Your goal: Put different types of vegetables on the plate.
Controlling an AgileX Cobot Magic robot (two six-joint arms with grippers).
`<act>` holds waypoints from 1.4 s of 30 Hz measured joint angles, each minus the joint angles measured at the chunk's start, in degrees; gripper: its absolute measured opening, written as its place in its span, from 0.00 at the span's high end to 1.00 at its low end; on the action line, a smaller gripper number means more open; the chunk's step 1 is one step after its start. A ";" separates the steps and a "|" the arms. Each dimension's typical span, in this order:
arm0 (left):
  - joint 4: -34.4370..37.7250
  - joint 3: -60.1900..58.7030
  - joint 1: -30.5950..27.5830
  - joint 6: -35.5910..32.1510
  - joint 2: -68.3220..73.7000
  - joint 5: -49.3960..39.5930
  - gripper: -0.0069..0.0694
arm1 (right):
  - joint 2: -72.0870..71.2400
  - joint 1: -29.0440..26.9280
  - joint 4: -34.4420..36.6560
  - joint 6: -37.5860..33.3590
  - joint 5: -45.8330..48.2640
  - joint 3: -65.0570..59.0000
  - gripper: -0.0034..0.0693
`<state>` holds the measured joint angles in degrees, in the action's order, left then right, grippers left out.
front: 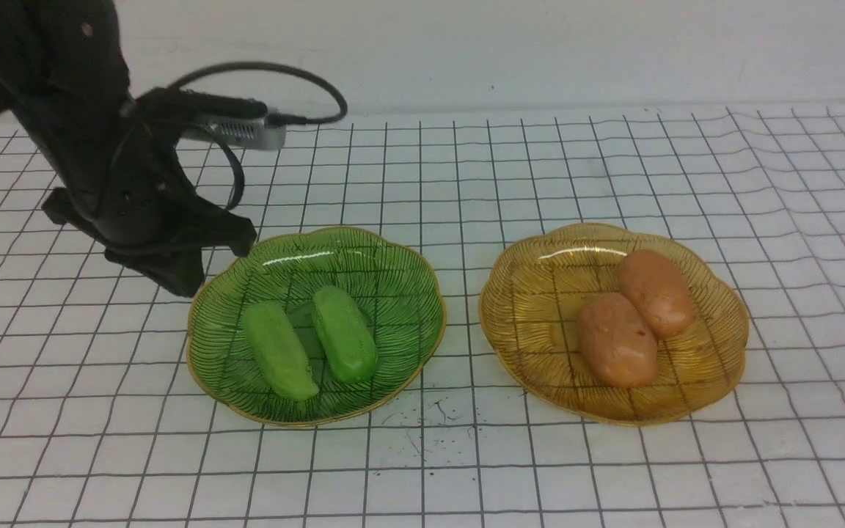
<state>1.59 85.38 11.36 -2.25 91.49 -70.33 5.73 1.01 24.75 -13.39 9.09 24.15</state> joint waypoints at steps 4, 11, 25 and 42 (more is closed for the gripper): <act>3.10 -0.48 0.00 -0.79 -9.71 -0.12 0.92 | -1.40 0.00 0.29 0.70 -7.01 -3.75 0.97; 7.19 -6.04 0.00 -3.91 -24.54 3.13 0.92 | -1.53 0.00 0.48 0.84 -8.74 -4.70 0.97; 10.07 -38.60 0.00 -8.08 -66.18 25.08 0.92 | -1.53 0.00 0.67 0.84 -8.28 -4.71 0.97; 11.30 -53.76 0.00 -7.95 -83.31 26.88 0.92 | -1.53 0.00 0.67 0.84 -7.50 -4.71 0.97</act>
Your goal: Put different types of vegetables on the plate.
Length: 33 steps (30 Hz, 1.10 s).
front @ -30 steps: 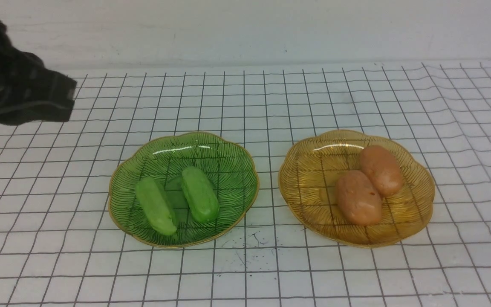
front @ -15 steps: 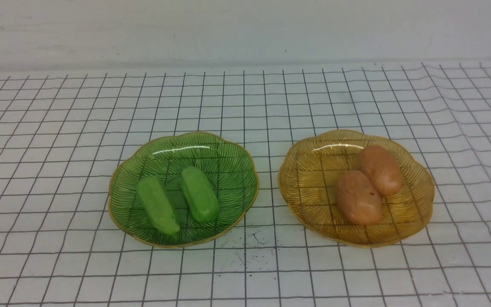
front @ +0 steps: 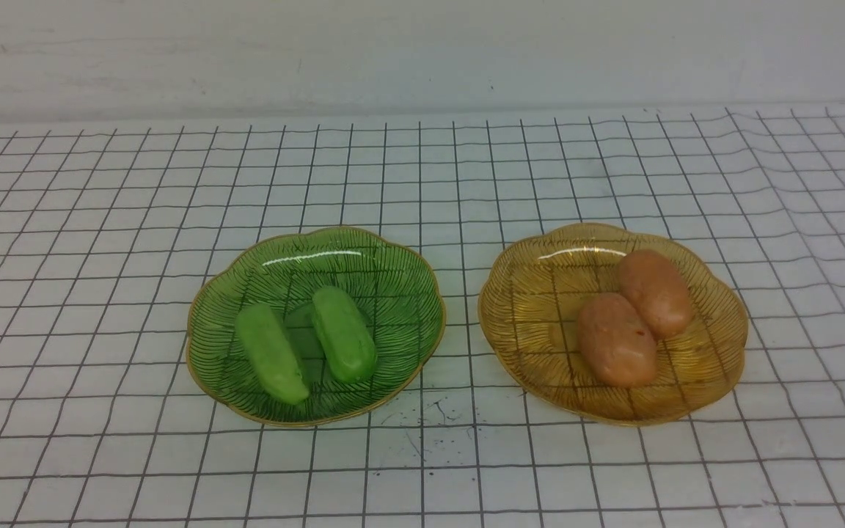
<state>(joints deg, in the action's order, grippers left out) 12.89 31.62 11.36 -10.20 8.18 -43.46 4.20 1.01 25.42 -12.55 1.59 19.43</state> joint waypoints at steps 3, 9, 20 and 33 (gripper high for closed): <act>-0.19 -1.37 0.00 0.00 0.00 2.57 0.92 | 0.00 0.00 0.00 0.00 0.73 0.00 0.97; -2.51 -10.86 -1.03 0.33 -0.47 14.12 0.92 | 0.00 0.00 0.00 0.00 1.07 0.00 0.97; -6.43 -31.42 -10.52 2.98 -8.77 26.04 0.92 | 0.00 0.00 0.00 0.00 1.13 0.00 0.97; -7.23 -33.16 -10.57 3.09 -8.77 21.63 0.92 | 0.00 0.00 0.00 0.00 1.54 0.00 0.97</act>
